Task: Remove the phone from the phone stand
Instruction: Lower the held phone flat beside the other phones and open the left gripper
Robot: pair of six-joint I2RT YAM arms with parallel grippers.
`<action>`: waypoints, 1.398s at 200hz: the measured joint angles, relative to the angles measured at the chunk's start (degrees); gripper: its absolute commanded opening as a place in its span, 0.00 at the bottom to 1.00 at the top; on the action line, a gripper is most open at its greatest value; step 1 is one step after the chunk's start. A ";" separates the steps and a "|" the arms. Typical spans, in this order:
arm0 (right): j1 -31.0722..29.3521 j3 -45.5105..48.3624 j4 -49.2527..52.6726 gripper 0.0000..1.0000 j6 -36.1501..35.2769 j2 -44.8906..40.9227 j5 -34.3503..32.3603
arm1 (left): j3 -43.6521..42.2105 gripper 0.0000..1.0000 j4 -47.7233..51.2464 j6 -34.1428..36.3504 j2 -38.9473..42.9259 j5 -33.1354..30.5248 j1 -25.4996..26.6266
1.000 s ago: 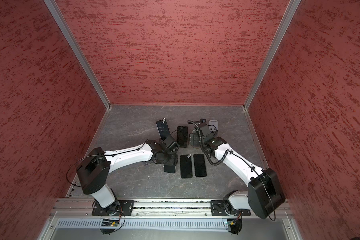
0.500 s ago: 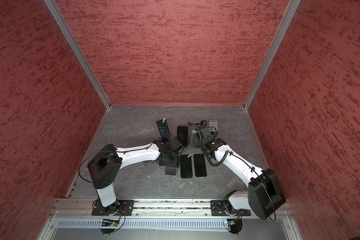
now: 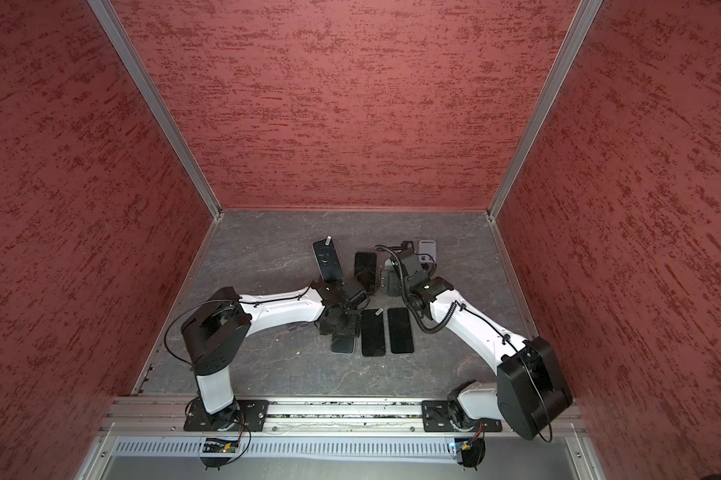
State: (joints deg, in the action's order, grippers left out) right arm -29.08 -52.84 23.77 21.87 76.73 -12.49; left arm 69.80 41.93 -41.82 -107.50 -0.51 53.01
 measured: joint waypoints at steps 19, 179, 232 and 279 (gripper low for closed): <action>0.00 0.00 -0.07 0.99 -0.02 0.17 0.00 | 0.11 0.62 0.04 -0.28 -0.09 -0.09 0.04; 0.00 0.00 -1.75 0.99 -0.09 1.62 -0.02 | 2.62 0.70 2.58 -1.42 -2.03 0.00 0.04; 0.00 0.22 -2.67 0.99 -0.33 1.62 -0.24 | 4.70 0.73 4.81 -1.44 -3.63 -0.02 0.04; 0.02 1.64 -3.23 0.99 -0.46 1.60 -0.46 | 5.03 0.75 5.16 -1.46 -3.89 0.00 0.04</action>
State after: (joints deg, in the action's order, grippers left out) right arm -29.06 -51.20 20.53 21.41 78.32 -12.95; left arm 74.83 47.09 -43.29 -111.39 -0.51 53.06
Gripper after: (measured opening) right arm 0.987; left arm 0.749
